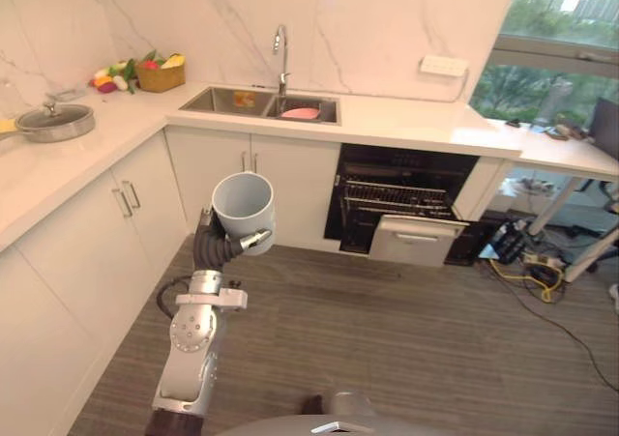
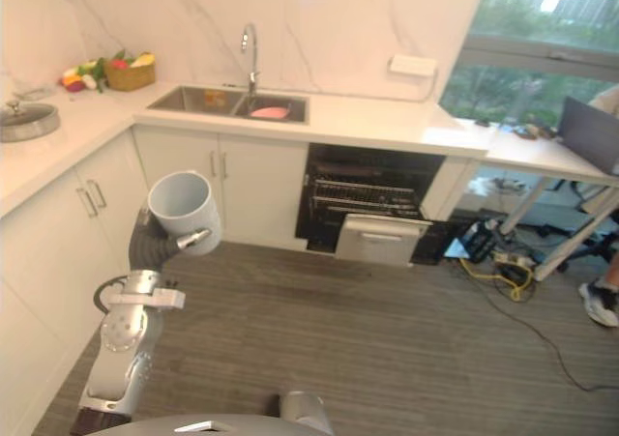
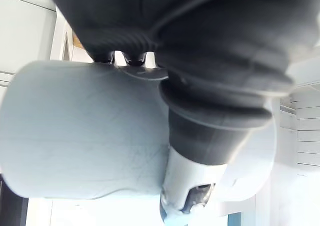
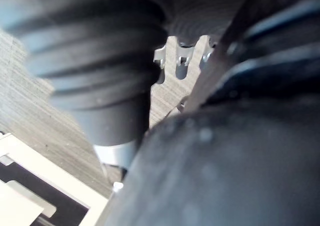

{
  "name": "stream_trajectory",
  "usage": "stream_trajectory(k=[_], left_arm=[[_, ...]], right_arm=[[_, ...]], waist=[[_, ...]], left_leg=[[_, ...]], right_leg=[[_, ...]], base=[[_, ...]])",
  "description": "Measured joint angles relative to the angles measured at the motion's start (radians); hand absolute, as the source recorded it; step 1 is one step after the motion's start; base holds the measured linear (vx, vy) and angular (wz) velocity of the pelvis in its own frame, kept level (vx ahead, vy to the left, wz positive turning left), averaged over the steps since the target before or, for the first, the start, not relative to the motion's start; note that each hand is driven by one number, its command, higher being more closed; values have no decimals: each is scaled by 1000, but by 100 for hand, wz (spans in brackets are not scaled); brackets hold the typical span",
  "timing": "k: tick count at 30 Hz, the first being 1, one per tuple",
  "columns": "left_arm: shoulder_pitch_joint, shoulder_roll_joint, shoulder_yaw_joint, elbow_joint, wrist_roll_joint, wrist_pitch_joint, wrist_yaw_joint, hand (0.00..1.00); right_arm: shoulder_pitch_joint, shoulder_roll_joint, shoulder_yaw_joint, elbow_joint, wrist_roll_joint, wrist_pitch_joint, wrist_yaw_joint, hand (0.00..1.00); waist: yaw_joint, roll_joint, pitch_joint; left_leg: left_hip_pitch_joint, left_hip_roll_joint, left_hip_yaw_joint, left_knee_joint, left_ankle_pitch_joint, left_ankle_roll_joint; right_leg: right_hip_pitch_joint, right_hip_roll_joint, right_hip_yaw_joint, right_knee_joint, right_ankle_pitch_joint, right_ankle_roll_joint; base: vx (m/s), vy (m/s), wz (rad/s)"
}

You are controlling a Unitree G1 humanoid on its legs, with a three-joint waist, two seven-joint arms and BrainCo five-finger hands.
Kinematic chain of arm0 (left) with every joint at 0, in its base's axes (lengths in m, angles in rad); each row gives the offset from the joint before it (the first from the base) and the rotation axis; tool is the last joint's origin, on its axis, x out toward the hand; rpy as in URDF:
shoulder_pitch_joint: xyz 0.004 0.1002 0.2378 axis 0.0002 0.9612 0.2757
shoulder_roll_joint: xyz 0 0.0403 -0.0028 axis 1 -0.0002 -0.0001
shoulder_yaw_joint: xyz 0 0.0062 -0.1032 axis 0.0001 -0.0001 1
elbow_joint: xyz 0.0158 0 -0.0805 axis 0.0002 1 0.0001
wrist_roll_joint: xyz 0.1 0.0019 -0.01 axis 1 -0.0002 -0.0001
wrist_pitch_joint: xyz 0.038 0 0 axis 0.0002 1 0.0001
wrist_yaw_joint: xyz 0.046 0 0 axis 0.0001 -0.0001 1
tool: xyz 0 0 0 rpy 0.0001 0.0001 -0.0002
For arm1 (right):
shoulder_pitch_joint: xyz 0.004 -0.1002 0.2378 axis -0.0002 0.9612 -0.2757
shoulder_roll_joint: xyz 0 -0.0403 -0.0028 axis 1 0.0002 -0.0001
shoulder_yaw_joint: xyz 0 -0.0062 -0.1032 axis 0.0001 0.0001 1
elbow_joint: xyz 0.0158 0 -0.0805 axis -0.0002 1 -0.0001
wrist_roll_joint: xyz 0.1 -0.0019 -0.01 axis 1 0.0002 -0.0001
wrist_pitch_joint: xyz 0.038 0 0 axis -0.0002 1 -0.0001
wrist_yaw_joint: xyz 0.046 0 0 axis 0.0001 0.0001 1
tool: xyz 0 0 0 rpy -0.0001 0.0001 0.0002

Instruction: Walk over to the sink, pick up the cup, carry it to the dishwasher, place the cup inside the dishwasher, then close the dishwasher door

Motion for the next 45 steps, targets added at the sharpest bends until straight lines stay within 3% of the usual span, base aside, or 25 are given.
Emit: stream_trajectory(k=[2, 3, 4, 5, 7, 8, 9, 12, 15, 17, 19, 21, 22, 23, 24, 27, 31, 32, 33, 34, 36, 37, 40, 42, 45], left_arm=[[-3, -5, -7, 17, 0, -13, 0, 100], [-7, -8, -19, 23, 0, -18, 0, 100], [-5, -13, -38, 33, 2, -19, -3, 100], [-8, -12, -43, 34, 5, -19, -8, 100], [-33, -6, -47, 38, 11, -20, -21, 100], [-39, -12, -54, 40, 12, -22, -22, 100], [-36, -26, -59, 40, 19, -25, -29, 100], [-30, -37, -55, 40, 18, -26, -54, 100], [-21, -42, -47, 33, 16, -31, -94, 100], [2, -39, -38, 12, 5, -50, -109, 100], [8, -29, -39, 8, -4, -54, -108, 100], [8, -20, -40, 10, -4, -54, -110, 100], [9, -15, -41, 11, -4, -54, -110, 100], [11, 17, -42, 22, -4, -40, -114, 100], [8, 27, -43, 20, -4, -35, -118, 100], [11, 42, -54, 9, -1, -33, -116, 100], [7, 48, -60, -17, 3, -34, -98, 100], [8, 55, -61, -1, 8, -32, -80, 100], [7, 55, -61, 18, 8, -30, -66, 100], [4, 57, -60, 21, 8, -30, -44, 100], [-3, 64, -58, 23, 9, -30, -23, 100], [-8, 73, -55, 32, 9, -29, -16, 100], [3, 61, -28, 60, 10, -19, 6, 100], [2, 22, -18, 45, 19, -24, 19, 100], [-2, -9, -24, 36, 42, -32, 38, 100]], right_arm=[[2, -7, 1, 0, 0, 22, -19, 0], [3, -22, 4, -1, 2, 27, -16, 0], [13, -57, 6, -12, 15, 40, 1, 0], [14, -68, 12, -13, 15, 42, 1, 0], [-9, -62, 11, -3, 18, 45, -14, 0], [-7, -70, 3, -11, 30, 43, -7, 0], [1, -86, 6, -22, 39, 36, -1, 0], [0, -104, 46, -33, 53, -7, 3, 0], [4, -142, 123, -33, 58, -1, 3, 0], [0, -159, 183, -37, 57, 0, -16, 0], [-2, -167, 208, -36, 59, 4, -46, 0], [1, -181, 212, -36, 77, 11, -53, 0], [-2, -180, 216, -32, 79, 12, -60, 0], [-5, -137, 204, -26, 78, 1, -106, 0], [-9, -120, 189, -27, 47, -9, -121, 0], [-5, -98, 162, -39, -180, -105, -121, 0], [-1, -66, 156, -38, -181, -170, -177, 0], [-1, -65, 152, -39, -181, -179, -176, 0], [0, -66, 140, -39, -182, -179, -171, 0], [-1, -67, 126, -43, -180, -173, -169, 0], [-2, -65, 114, -42, -179, -169, -170, 0], [-3, -64, 114, -42, -146, -159, -174, 0], [-5, -73, 114, -49, -99, -146, -164, 0], [5, -86, 115, -91, -99, -141, -152, 0], [9, -76, 108, -118, -81, -141, -136, 0]], waist=[[2, -6, 3], [1, 13, 5], [-9, 63, -6], [-13, 73, -17], [-7, 49, 24], [-3, 70, 48], [11, 89, 58], [26, 96, 71], [66, 86, 66], [84, 68, 51], [109, 56, 38], [110, 78, 24], [112, 72, 20], [84, 14, -6], [73, 1, -6], [79, -5, -6], [66, -21, -11], [60, -17, -11], [46, -1, -20], [39, 13, -23], [36, 16, -24], [32, 18, -21], [15, 33, -12], [15, 65, 23], [6, 64, 35]], left_leg=[[33, -6, -48, 24, -63, -17], [42, 16, -84, 60, -111, -29], [53, 69, -116, 80, -133, -43], [47, 84, -130, 121, -132, -50], [-61, 118, -149, 420, -74, -117], [-158, 160, -191, 682, 25, -189], [-269, 209, -223, 917, 138, -217], [-418, 289, -226, 1153, 153, -154], [-522, 323, -152, 943, 78, -90], [-530, 295, -118, 518, 63, -90], [-524, 209, -249, 164, 177, -100], [-521, 185, -277, 86, 310, -90], [-509, 177, -281, 108, 355, -152], [-493, 139, -225, 140, 314, -111], [-455, 126, -183, 137, 284, -92], [-324, 118, -77, 124, 223, -40], [-196, 130, 57, 89, 139, -52], [-155, 144, 103, 73, 121, -61], [-141, 169, 127, 66, 116, -70], [-141, 214, 169, 65, 108, -99], [-151, 254, 187, 61, 113, -123], [-156, 280, 205, 53, 125, -137], [-113, 333, 220, 50, 112, -208], [-92, 350, 178, 35, 124, -210], [-83, 357, 152, 37, 108, -246]], right_leg=[[13, 2, 17, -10, 29, -39], [15, 17, 32, 24, 106, -102], [19, 44, -1, 83, 64, -113], [23, 46, -22, 104, 24, -121], [50, 26, -33, 171, -58, -127], [103, 41, -52, 175, -114, -123], [155, 70, -55, 176, -162, -121], [296, 109, -36, 153, -251, -127], [400, 108, 36, 86, -278, -98], [427, 88, 111, 48, -282, -92], [426, 57, 241, 55, -322, -58], [434, 51, 337, 74, -366, -14], [440, 44, 372, 86, -387, 2], [442, -16, 398, 114, -390, 29], [434, -48, 390, 161, -352, 51], [350, -107, 340, 414, -213, 49], [185, -173, 207, 681, -126, -12], [159, -184, 148, 673, -97, -41], [168, -188, 104, 645, -112, -33], [178, -171, 34, 508, -212, 1], [179, -129, -1, 270, -223, 14], [177, -101, -12, 90, -176, 11], [204, -70, -22, -51, 31, 24], [198, -46, -20, 16, -25, 5], [138, -67, -24, 186, -152, -5]], base=[[643, -67, 62], [867, -106, 100], [759, -84, 92], [699, -122, 80], [449, -205, 43], [449, -205, 22], [468, -163, 8], [546, -91, -21], [478, 0, -70], [391, 77, -110], [82, 138, -149], [206, 333, -143], [442, 406, -131], [517, 365, -92], [498, 352, -71], [309, 290, -97], [21, 2, -106], [-13, -45, -111], [40, -42, -140], [41, -44, -95], [97, -150, -90], [127, -233, -70], [227, -273, -32], [228, -246, -17], [140, -174, 9]])
